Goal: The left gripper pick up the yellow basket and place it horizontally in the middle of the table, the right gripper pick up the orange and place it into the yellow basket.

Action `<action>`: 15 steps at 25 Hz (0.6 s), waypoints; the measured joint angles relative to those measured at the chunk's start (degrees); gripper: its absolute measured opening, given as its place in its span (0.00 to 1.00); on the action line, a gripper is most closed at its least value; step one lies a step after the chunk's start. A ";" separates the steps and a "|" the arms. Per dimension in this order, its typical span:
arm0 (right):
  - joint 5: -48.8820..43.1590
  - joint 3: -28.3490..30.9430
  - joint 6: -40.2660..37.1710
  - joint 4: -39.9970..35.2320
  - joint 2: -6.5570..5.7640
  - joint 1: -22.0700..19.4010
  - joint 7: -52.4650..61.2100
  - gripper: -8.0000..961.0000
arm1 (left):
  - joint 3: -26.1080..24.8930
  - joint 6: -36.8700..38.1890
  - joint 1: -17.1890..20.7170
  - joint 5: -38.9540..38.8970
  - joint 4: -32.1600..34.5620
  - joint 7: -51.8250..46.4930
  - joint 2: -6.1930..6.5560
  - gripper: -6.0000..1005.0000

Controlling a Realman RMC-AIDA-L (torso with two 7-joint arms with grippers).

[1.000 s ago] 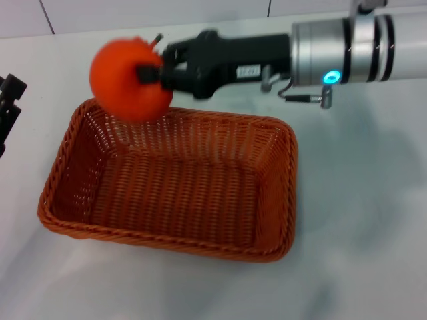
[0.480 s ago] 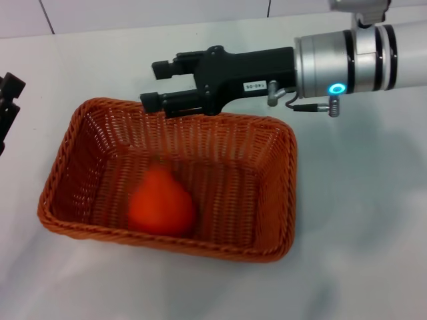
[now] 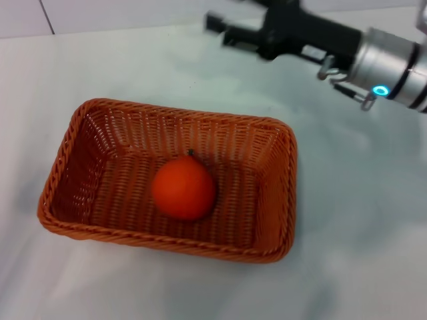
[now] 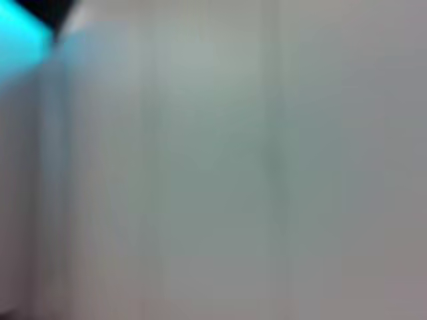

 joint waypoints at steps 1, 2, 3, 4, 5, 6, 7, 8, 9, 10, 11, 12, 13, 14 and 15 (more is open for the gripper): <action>0.00 0.00 0.00 0.00 0.00 0.00 0.00 0.91 | -1.85 0.31 0.34 0.00 -0.56 1.51 -0.01 0.54; 3.64 0.64 0.37 2.75 0.08 -0.29 -4.73 0.91 | -3.22 0.47 0.55 0.00 -0.80 2.19 0.00 0.54; 7.91 1.28 0.34 6.07 0.13 -0.45 -9.52 0.91 | -5.43 0.69 0.82 0.01 -1.25 3.08 -0.01 0.54; 11.24 1.79 0.23 8.87 0.15 -0.59 -13.54 0.91 | -7.80 0.92 1.07 0.00 -1.70 3.89 0.00 0.54; 18.32 2.85 -0.23 13.85 0.27 -1.12 -20.78 0.91 | -9.67 1.04 1.17 0.00 -2.20 4.77 0.00 0.54; 18.32 2.85 -0.23 13.85 0.27 -1.12 -20.78 0.91 | -12.34 1.17 1.33 -0.01 -2.98 6.14 0.00 0.54; 21.00 3.38 -0.37 15.69 0.39 -1.53 -22.96 0.91 | -14.50 1.22 1.41 -0.01 -3.64 7.83 0.00 0.54; 23.29 3.77 -0.51 16.76 0.44 -1.92 -23.99 0.91 | -15.69 1.28 1.45 0.00 -3.93 9.60 0.00 0.54; 24.91 4.15 -0.53 17.78 0.51 -2.29 -24.62 0.91 | -15.69 1.28 1.45 0.00 -3.93 9.60 0.00 0.54; 26.70 4.71 -0.53 18.73 0.51 -2.56 -24.80 0.91 | -16.38 1.32 1.46 -0.01 -4.14 10.94 -0.01 0.54; 28.07 5.31 -0.60 19.59 0.53 -2.73 -24.77 0.91 | -16.76 1.54 1.47 0.00 -4.17 12.96 0.00 0.54; 29.03 5.94 -0.82 20.29 0.53 -2.81 -24.68 0.91 | -17.06 1.92 1.33 0.00 -4.18 14.25 0.00 0.54; 29.90 6.72 -1.41 21.04 0.52 -2.85 -24.62 0.91 | -17.23 2.17 1.14 0.01 -4.19 14.75 0.00 0.54; 30.51 7.48 -2.22 21.79 0.52 -2.98 -24.60 0.91 | -17.38 2.42 0.86 0.01 -4.20 15.11 0.00 0.54; 30.80 8.00 -2.89 22.21 0.52 -3.09 -24.62 0.91 | -17.50 2.69 0.25 0.01 -4.20 15.25 0.09 0.54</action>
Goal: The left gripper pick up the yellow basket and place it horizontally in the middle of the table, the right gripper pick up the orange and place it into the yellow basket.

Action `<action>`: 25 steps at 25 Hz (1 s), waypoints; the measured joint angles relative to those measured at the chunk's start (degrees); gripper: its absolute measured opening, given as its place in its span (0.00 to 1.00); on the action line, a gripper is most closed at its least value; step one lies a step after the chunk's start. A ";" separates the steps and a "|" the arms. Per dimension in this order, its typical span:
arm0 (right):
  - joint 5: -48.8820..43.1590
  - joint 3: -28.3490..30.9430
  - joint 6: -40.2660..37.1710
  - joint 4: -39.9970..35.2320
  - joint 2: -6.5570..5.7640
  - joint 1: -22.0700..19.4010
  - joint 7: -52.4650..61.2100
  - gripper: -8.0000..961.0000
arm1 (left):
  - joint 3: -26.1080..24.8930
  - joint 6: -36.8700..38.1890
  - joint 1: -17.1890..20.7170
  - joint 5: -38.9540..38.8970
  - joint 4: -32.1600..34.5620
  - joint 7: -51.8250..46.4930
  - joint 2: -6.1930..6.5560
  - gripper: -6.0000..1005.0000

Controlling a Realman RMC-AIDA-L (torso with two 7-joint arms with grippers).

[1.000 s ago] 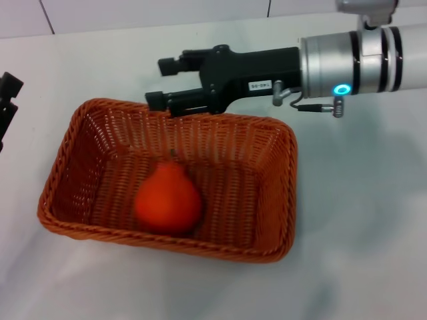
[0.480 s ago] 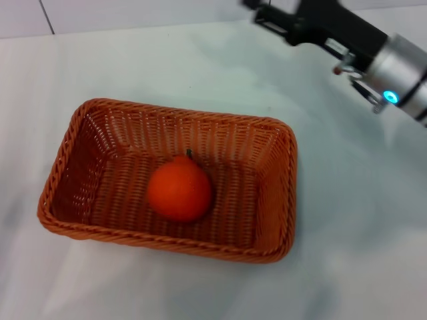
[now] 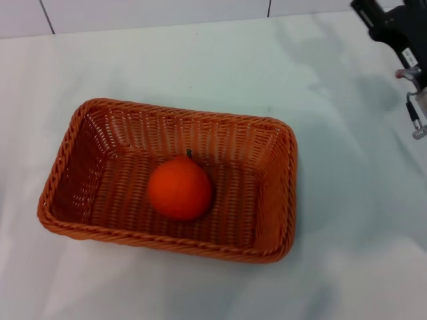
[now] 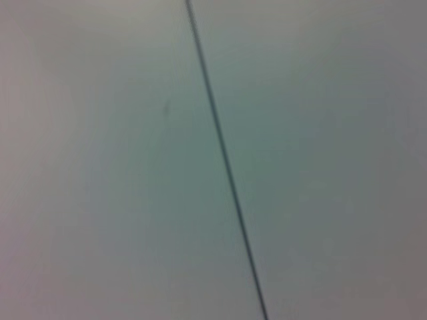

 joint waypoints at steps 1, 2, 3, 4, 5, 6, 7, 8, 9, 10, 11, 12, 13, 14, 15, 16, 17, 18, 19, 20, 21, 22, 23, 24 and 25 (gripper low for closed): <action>0.04 0.52 -0.44 0.37 0.00 -0.09 -0.06 0.91 | 0.06 0.04 -0.45 0.01 0.02 -0.03 0.08 0.54; 0.08 1.16 -0.73 0.62 0.00 -0.16 -0.08 0.91 | 0.09 0.11 -0.66 0.01 0.03 -0.07 0.13 0.54; 0.11 1.81 -0.80 0.79 -0.01 -0.21 -0.08 0.91 | 0.08 0.27 -0.82 0.02 0.04 -0.07 0.13 0.54; 0.13 2.58 -0.55 0.89 -0.01 -0.18 -0.09 0.91 | 0.08 0.27 -0.82 0.02 0.04 -0.07 0.13 0.54; 0.15 3.26 0.03 0.92 -0.01 -0.08 -0.11 0.91 | -0.14 0.68 -1.29 0.02 0.03 0.25 0.09 0.54; 0.18 3.86 0.87 0.86 -0.02 0.06 -0.11 0.91 | -0.19 0.66 -1.39 0.02 0.01 0.30 0.07 0.54; 0.19 4.64 1.90 0.72 -0.03 0.27 -0.12 0.91 | -0.33 0.50 -1.62 0.02 -0.06 0.41 0.03 0.55; 0.22 5.62 3.02 0.54 -0.03 0.59 -0.13 0.91 | -0.33 0.50 -1.62 0.02 -0.06 0.41 0.03 0.56; 0.23 6.41 3.90 0.40 -0.04 0.89 -0.20 0.91 | -1.23 -0.32 -2.25 0.02 -0.75 0.50 -0.02 0.57; 0.24 7.13 4.63 0.36 -0.05 1.24 -0.40 0.91 | -1.65 -0.46 -2.35 0.02 -0.98 0.54 -0.03 0.57; 0.25 7.82 5.36 0.33 -0.11 1.76 -0.79 0.91 | -2.32 -0.60 -2.48 0.02 -1.37 0.67 -0.05 0.58; 0.25 8.06 5.85 0.33 -0.15 2.07 -1.21 0.91 | -2.71 -0.67 -2.53 0.02 -1.70 0.92 -0.06 0.59; 0.25 8.27 6.33 0.24 -0.18 2.40 -1.76 0.91 | -3.21 -0.77 -2.58 0.01 -2.33 1.82 -0.07 0.62; 0.26 8.45 6.74 0.10 -0.20 2.66 -2.21 0.91 | -3.33 -0.81 -2.59 0.01 -2.59 2.44 -0.07 0.65; 0.27 8.82 7.19 -0.11 -0.20 2.95 -2.58 0.91 | -3.35 -0.86 -2.65 0.01 -2.78 3.09 -0.08 0.68; 0.27 9.24 7.61 -0.29 -0.19 3.23 -2.84 0.91 | -3.37 -0.91 -2.75 0.02 -2.97 3.97 -0.09 0.72; 0.28 9.77 8.08 -0.44 -0.17 3.54 -2.96 0.91 | -3.38 -0.91 -2.80 0.01 -3.00 4.46 -0.09 0.75; 0.29 10.15 8.59 -0.46 -0.17 3.84 -3.06 0.91 | -3.46 -0.92 -2.84 0.01 -3.02 4.73 -0.09 0.78; 0.29 10.48 9.13 -0.46 -0.18 4.18 -3.14 0.92 | -3.59 -0.92 -2.86 0.02 -3.05 4.90 -0.09 0.81; 0.30 10.65 9.75 -0.46 -0.22 4.50 -3.19 0.92 | -3.97 -0.92 -2.82 0.01 -3.37 5.00 -0.11 0.84; 0.31 10.73 10.34 -0.50 -0.26 4.79 -3.26 0.92 | -4.43 -0.91 -2.73 0.01 -3.81 5.06 -0.14 0.86; 0.31 10.74 10.84 -0.63 -0.29 4.95 -3.45 0.93 | -4.85 -0.91 -2.62 0.01 -4.30 5.08 -0.16 0.87; 0.32 10.81 11.10 -0.81 -0.28 5.03 -3.88 0.93 | -5.13 -0.91 -2.48 0.01 -4.75 5.11 -0.18 0.88; 0.32 10.92 11.37 -0.98 -0.22 5.09 -4.45 0.94 | -5.39 -0.91 -2.36 0.01 -5.16 5.13 -0.20 0.89; 0.33 11.08 11.39 -1.11 -0.15 5.12 -5.17 0.94 | -5.50 -0.88 -2.19 0.01 -5.50 5.16 -0.26 0.91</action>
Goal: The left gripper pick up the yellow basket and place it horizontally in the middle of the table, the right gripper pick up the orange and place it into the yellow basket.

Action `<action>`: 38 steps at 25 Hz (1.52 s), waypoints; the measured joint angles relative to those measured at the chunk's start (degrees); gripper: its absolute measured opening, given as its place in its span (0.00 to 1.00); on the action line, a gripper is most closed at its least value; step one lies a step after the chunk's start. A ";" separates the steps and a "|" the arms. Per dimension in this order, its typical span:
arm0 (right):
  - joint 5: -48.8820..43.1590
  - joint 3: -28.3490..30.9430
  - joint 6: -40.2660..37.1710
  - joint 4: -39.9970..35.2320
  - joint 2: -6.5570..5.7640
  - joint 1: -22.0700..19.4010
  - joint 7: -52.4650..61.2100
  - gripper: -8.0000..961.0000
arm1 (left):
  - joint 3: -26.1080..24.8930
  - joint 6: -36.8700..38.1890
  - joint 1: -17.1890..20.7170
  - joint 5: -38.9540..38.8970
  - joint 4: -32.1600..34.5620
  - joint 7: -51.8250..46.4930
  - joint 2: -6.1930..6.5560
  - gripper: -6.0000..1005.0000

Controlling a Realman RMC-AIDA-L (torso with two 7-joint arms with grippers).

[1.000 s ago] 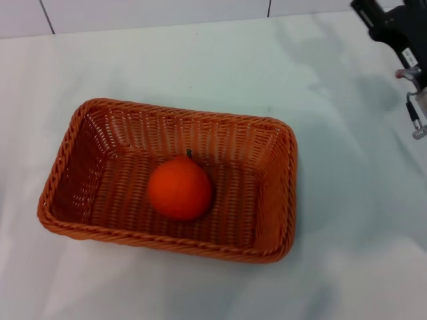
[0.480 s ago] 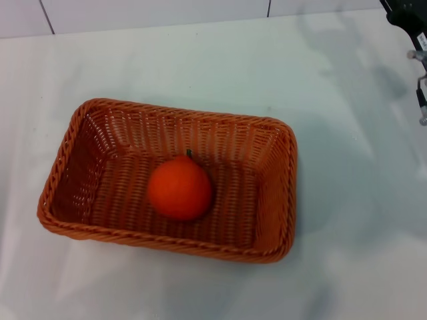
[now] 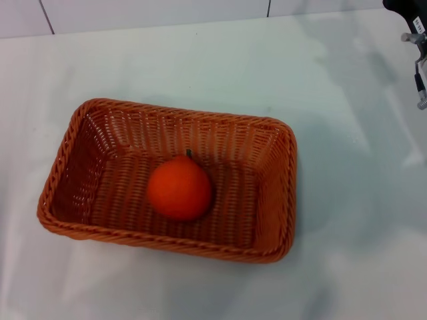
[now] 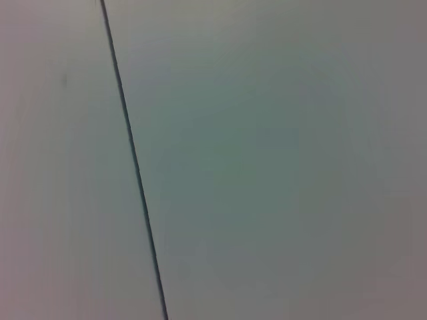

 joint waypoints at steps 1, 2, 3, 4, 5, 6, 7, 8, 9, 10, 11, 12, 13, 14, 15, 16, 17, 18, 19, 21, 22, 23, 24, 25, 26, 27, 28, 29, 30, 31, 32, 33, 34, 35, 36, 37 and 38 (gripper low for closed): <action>0.00 0.11 0.00 -0.02 0.05 0.04 -0.59 0.94 | -0.04 0.13 0.17 0.00 -0.25 0.02 -0.05 0.91; 0.00 0.15 -0.04 0.02 0.07 0.11 -1.04 0.95 | -0.04 0.30 0.35 0.00 -0.41 0.02 -0.07 0.91; -0.01 0.13 -0.06 0.07 0.08 0.18 -1.13 0.95 | -0.04 0.44 0.47 0.00 -0.49 0.03 -0.10 0.91; -0.03 0.05 -0.10 0.11 0.08 0.23 -1.17 0.95 | -0.04 0.53 0.58 0.00 -0.57 0.03 -0.13 0.91; -0.06 -0.03 -0.13 0.14 0.09 0.24 -1.14 0.96 | -0.04 0.53 0.65 0.02 -0.60 0.04 -0.14 0.91; -0.07 -0.05 -0.13 0.14 0.09 0.25 -1.06 0.96 | -0.04 0.54 0.74 0.09 -0.84 0.04 -0.17 0.91; -0.08 -0.10 -0.13 0.14 0.10 0.26 -0.94 0.96 | -0.04 0.54 0.81 0.14 -1.08 0.05 -0.18 0.91; -0.11 -0.15 -0.14 0.14 0.10 0.27 -0.85 0.97 | -0.04 0.53 0.92 0.16 -1.43 0.05 -0.19 0.91; -0.11 -0.18 -0.14 0.14 0.11 0.30 -0.79 0.97 | -0.03 0.50 0.97 0.16 -1.73 0.05 -0.19 0.91; -0.08 -0.18 -0.14 0.16 0.11 0.33 -0.78 0.97 | -0.02 0.46 1.01 0.16 -1.88 0.04 -0.19 0.91; -0.05 -0.15 -0.14 0.23 0.11 0.36 -0.76 0.97 | -0.02 0.42 1.01 0.16 -1.95 0.05 -0.18 0.91; -0.01 -0.03 -0.07 0.35 0.12 0.42 -0.67 0.97 | 0.00 0.37 1.02 0.21 -2.13 0.05 -0.18 0.91; 0.02 0.12 0.03 0.47 0.12 0.48 -0.46 0.97 | 0.00 0.31 1.02 0.28 -2.35 0.04 -0.18 0.91; 0.03 0.25 0.23 0.54 0.12 0.56 -0.15 0.97 | 0.02 0.23 1.03 0.34 -2.67 0.04 -0.18 0.91; 0.02 0.32 0.40 0.61 0.11 0.60 0.11 0.97 | 0.09 0.18 1.04 0.38 -3.03 0.04 -0.18 0.91; 0.01 0.29 0.44 0.62 0.09 0.61 0.30 0.97 | 0.15 0.18 1.04 0.38 -3.26 0.04 -0.18 0.91; -0.01 0.21 0.46 0.62 0.08 0.61 0.37 0.97 | 0.27 0.18 1.05 0.39 -3.34 0.04 -0.19 0.91; -0.06 0.10 0.47 0.63 0.07 0.62 0.37 0.97 | 0.36 0.18 1.07 0.41 -3.38 0.05 -0.21 0.91; -0.07 0.06 0.48 0.63 0.07 0.62 0.38 0.97 | 0.42 0.16 1.10 0.43 -3.39 0.04 -0.24 0.91; -0.15 -0.05 0.50 0.64 0.06 0.62 0.35 0.97 | 0.44 0.14 1.18 0.52 -3.41 0.05 -0.26 0.91; -0.25 -0.15 0.51 0.65 0.05 0.62 0.24 0.97 | 0.44 0.18 1.20 0.54 -3.41 0.04 -0.26 0.91; -0.35 -0.20 0.53 0.63 0.04 0.62 0.12 0.97 | 0.44 0.24 1.22 0.55 -3.43 0.04 -0.26 0.91; -0.45 -0.24 0.53 0.60 0.01 0.62 0.03 0.97 | 0.44 0.42 1.22 0.58 -3.49 0.04 -0.27 0.91; -0.53 -0.26 0.54 0.56 -0.01 0.62 -0.03 0.97 | 0.44 0.46 1.22 0.58 -3.51 0.04 -0.27 0.91; -0.63 -0.27 0.56 0.53 -0.03 0.62 -0.04 0.97 | 0.48 0.53 1.22 0.59 -3.55 0.04 -0.27 0.91; -0.65 -0.28 0.57 0.52 -0.04 0.62 0.03 0.97 | 0.51 0.53 1.22 0.60 -3.60 0.04 -0.27 0.91; -0.63 -0.25 0.59 0.52 -0.04 0.63 0.13 0.97 | 0.56 0.53 1.22 0.60 -3.60 0.04 -0.27 0.91; -0.55 -0.10 0.59 0.57 -0.02 0.73 0.26 0.97 | 0.58 0.53 1.22 0.61 -3.60 0.04 -0.26 0.91; -0.52 -0.03 0.59 0.65 0.02 0.84 0.32 0.97 | 0.60 0.53 1.22 0.61 -3.61 0.04 -0.25 0.91; -0.49 0.00 0.59 0.73 0.06 0.96 0.36 0.97 | 0.61 0.52 1.22 0.62 -3.60 0.04 -0.22 0.91; -0.50 -0.05 0.59 0.78 0.08 1.00 0.37 0.97 | 0.61 0.51 1.22 0.62 -3.60 0.04 -0.17 0.91; -0.56 -0.23 0.60 0.81 0.10 1.03 0.38 0.97 | 0.61 0.45 1.24 0.62 -3.60 0.04 -0.14 0.91; -0.64 -0.39 0.61 0.83 0.10 1.06 0.38 0.97 | 0.62 0.39 1.25 0.62 -3.60 0.04 -0.12 0.91; -0.64 -0.41 0.77 0.85 0.11 1.09 0.38 0.97 | 0.61 0.33 1.28 0.62 -3.60 0.04 -0.10 0.91; -0.65 -0.42 0.94 0.90 0.11 1.10 0.39 0.97 | 0.62 0.28 1.28 0.62 -3.59 0.04 -0.09 0.91; -0.65 -0.42 1.21 0.96 0.12 1.11 0.39 0.97 | 0.61 0.18 1.31 0.62 -3.59 0.04 -0.09 0.91; -0.67 -0.42 1.52 1.11 0.12 1.13 0.40 0.97 | 0.61 0.15 1.35 0.62 -3.59 0.04 -0.09 0.91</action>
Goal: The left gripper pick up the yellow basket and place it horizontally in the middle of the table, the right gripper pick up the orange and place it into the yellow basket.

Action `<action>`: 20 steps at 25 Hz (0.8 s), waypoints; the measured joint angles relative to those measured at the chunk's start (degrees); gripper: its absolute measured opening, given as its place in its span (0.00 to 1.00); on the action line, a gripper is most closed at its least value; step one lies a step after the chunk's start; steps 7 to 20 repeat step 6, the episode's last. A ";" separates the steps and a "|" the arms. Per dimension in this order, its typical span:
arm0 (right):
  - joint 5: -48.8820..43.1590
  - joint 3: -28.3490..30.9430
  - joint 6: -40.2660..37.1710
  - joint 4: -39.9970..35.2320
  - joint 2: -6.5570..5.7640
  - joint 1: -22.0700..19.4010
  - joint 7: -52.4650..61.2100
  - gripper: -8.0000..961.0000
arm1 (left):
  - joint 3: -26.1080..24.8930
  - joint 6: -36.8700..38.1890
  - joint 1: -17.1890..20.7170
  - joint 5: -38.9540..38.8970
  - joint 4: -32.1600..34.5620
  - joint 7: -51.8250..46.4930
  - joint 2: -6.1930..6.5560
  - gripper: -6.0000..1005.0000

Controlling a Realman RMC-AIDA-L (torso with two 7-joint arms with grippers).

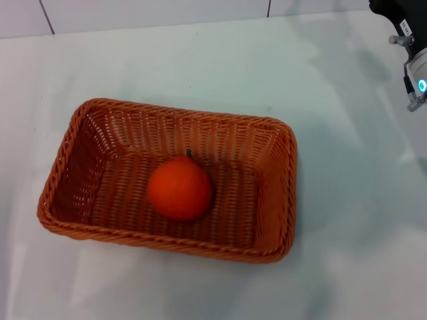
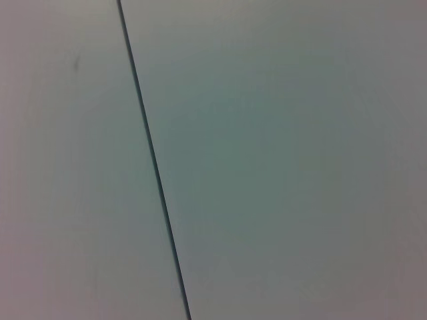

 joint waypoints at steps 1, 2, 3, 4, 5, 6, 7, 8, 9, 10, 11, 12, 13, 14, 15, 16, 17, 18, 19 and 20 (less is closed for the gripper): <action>-0.01 0.00 0.22 0.12 0.00 0.02 0.00 0.97 | 0.00 -0.02 0.04 0.00 0.00 0.00 0.00 0.91; -0.02 0.01 0.46 0.23 0.00 0.07 0.03 0.97 | 0.00 -0.05 0.11 0.00 0.00 0.00 0.00 0.91; -0.02 0.01 0.74 0.33 0.00 0.14 0.06 0.97 | 0.00 -0.07 0.16 0.00 0.00 0.00 0.00 0.91; -0.04 0.03 1.01 0.40 0.00 0.21 0.08 0.97 | 0.00 -0.09 0.24 0.00 0.00 0.00 0.00 0.91; -0.04 0.09 1.24 0.42 0.00 0.26 0.12 0.97 | 0.00 -0.09 0.24 0.00 0.00 0.00 0.00 0.91; -0.04 0.16 1.42 0.45 0.01 0.31 0.24 0.97 | 0.00 -0.13 0.34 0.00 0.00 0.00 0.00 0.91; -0.04 0.16 1.42 0.45 0.01 0.31 0.24 0.97 | 0.00 -0.13 0.34 0.00 0.00 0.00 0.00 0.91; -0.04 0.16 1.42 0.45 0.01 0.31 0.24 0.97 | 0.00 -0.13 0.34 0.00 0.00 0.00 0.00 0.91; -0.04 0.16 1.42 0.45 0.01 0.31 0.24 0.97 | 0.00 -0.13 0.34 0.00 0.00 0.00 0.00 0.91; -0.04 0.16 1.42 0.45 0.01 0.31 0.24 0.97 | 0.00 -0.13 0.34 0.00 0.00 0.00 0.00 0.91; -0.04 0.16 1.42 0.45 0.01 0.31 0.24 0.97 | 0.00 -0.13 0.34 0.00 0.00 0.00 0.00 0.91; -0.04 0.16 1.42 0.45 0.01 0.31 0.24 0.97 | 0.00 -0.13 0.34 0.00 0.00 0.00 0.00 0.91; -0.04 0.16 1.42 0.45 0.01 0.31 0.24 0.97 | 0.00 -0.13 0.34 0.00 0.00 0.00 0.00 0.91; -0.04 0.16 1.42 0.45 0.01 0.31 0.24 0.97 | 0.00 -0.13 0.34 0.00 0.00 0.00 0.00 0.91; -0.04 0.16 1.42 0.45 0.01 0.31 0.24 0.97 | 0.00 -0.13 0.34 0.00 0.00 0.00 0.00 0.91; -0.04 0.16 1.42 0.45 0.01 0.31 0.24 0.97 | 0.00 -0.13 0.34 0.00 0.00 0.00 0.00 0.91; -0.04 0.16 1.42 0.45 0.01 0.31 0.24 0.97 | 0.00 -0.13 0.34 0.00 0.00 0.00 0.00 0.91; -0.04 0.16 1.42 0.45 0.01 0.31 0.24 0.97 | 0.00 -0.13 0.34 0.00 0.00 0.00 0.00 0.91; -0.04 0.16 1.42 0.45 0.01 0.31 0.24 0.97 | 0.00 -0.13 0.34 0.00 0.00 0.00 0.00 0.91; -0.04 0.16 1.42 0.45 0.01 0.31 0.24 0.97 | 0.00 -0.13 0.34 0.00 0.00 0.00 0.00 0.91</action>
